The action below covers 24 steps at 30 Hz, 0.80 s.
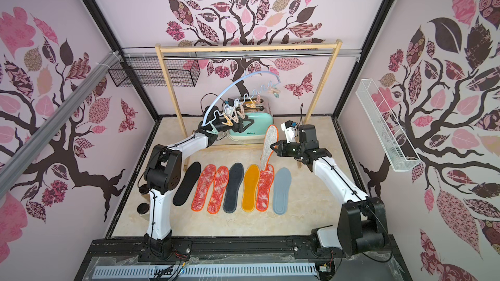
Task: Take the shoe insoles off the hanger
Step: Place the insole at the center of the board.
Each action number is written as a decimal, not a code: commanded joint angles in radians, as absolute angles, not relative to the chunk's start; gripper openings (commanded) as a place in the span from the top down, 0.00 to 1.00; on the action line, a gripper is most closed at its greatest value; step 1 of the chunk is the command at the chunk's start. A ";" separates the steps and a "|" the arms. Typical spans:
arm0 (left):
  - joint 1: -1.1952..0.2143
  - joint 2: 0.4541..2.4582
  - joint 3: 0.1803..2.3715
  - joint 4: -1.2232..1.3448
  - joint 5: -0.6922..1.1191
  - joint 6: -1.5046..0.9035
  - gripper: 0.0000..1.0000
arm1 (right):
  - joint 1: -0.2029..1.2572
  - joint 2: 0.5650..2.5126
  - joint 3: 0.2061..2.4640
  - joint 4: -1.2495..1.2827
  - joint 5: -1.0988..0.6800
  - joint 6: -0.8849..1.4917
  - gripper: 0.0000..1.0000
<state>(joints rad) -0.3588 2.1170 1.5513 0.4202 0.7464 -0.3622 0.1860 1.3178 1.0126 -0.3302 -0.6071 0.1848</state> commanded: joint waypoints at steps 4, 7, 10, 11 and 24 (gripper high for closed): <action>-0.347 1.964 1.325 0.421 0.562 -0.386 0.13 | 0.185 1.175 1.040 -0.572 -0.420 0.162 1.00; -0.347 1.919 1.281 0.349 0.532 -0.411 0.15 | 0.182 1.125 1.045 -0.651 -0.333 0.161 1.00; -0.346 1.878 1.220 0.318 0.526 -0.460 0.16 | 0.177 1.096 1.066 -0.739 -0.241 0.187 1.00; -0.347 1.861 1.193 0.311 0.515 -0.486 0.16 | 0.176 1.095 1.075 -0.774 -0.206 0.203 1.00; -0.422 1.509 0.869 0.193 0.328 -0.551 0.16 | 0.084 1.175 1.094 -1.026 0.003 0.215 1.00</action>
